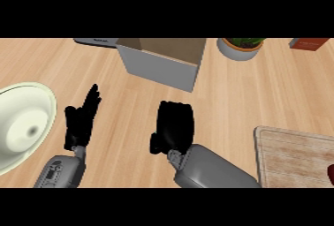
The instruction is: Pick the cupcake from the cutting board and place it in the cardboard box
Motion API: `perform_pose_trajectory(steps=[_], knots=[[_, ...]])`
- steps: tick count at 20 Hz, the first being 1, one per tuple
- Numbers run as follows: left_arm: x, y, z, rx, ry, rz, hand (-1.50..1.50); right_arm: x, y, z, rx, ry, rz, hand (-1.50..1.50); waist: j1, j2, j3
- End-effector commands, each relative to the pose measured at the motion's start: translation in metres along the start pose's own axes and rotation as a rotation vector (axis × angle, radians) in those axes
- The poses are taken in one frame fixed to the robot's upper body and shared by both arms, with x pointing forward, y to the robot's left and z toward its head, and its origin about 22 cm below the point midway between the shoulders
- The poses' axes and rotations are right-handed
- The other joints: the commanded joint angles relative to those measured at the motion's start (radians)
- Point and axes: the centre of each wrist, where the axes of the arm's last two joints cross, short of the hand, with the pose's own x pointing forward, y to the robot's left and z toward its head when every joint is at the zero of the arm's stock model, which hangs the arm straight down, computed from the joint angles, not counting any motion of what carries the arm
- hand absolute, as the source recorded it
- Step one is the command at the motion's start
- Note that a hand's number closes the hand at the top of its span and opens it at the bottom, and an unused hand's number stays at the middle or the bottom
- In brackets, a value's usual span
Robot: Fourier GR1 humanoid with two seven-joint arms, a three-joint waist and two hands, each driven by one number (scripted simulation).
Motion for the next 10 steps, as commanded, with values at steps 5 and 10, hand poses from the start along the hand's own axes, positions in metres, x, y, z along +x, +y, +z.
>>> perform_pose_trajectory(steps=[5,10], knots=[[-0.009,0.005,-0.001,0.022,0.028,0.006,0.00,0.050,-0.052,0.035,-0.221,0.020,-0.115,1.50,-0.034,-0.018,-0.002],[-0.010,0.018,-0.002,0.047,0.037,-0.005,0.00,0.065,-0.089,0.032,-0.280,0.033,-0.123,1.50,-0.063,-0.022,-0.002]])
